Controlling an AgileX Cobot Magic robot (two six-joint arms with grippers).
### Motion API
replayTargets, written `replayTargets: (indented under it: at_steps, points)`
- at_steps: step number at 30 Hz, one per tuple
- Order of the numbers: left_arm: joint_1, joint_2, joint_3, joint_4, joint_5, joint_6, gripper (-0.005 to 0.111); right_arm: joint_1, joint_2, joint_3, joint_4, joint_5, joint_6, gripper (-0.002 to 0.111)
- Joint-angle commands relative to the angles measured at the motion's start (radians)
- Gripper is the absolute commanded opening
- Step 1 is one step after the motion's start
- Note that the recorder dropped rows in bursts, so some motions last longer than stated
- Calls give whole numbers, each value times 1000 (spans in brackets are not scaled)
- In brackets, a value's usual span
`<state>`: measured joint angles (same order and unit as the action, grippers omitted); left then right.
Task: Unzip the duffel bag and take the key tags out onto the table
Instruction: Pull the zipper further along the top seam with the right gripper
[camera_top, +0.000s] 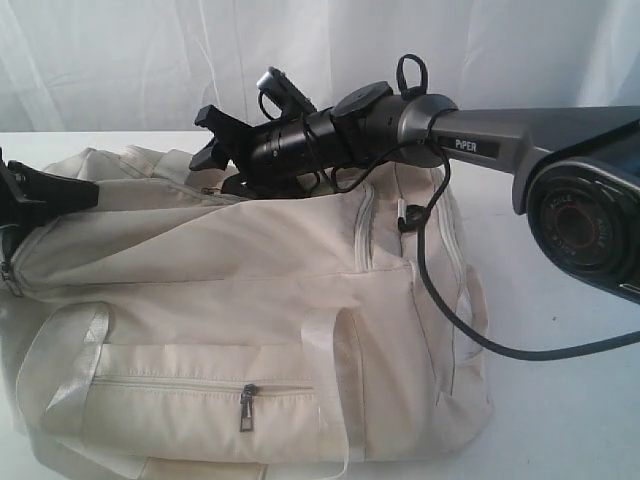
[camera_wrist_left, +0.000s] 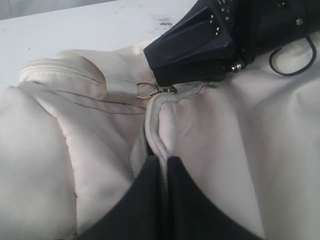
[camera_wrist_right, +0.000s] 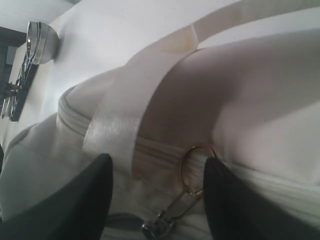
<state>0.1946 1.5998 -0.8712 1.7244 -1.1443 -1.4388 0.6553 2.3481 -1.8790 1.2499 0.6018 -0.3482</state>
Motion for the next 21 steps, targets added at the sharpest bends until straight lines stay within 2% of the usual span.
replayTargets:
  at_steps: [1, 10, 21]
  points:
    - [2, -13, 10, 20, -13, 0, 0, 8, 17, 5, -49, 85, 20, 52]
    - [2, -13, 10, 20, -13, 0, 0, 6, 17, 5, -237, 130, 175, 52]
    - [2, -13, 10, 20, -11, 0, 0, 7, 17, 5, -245, 161, 198, 49]
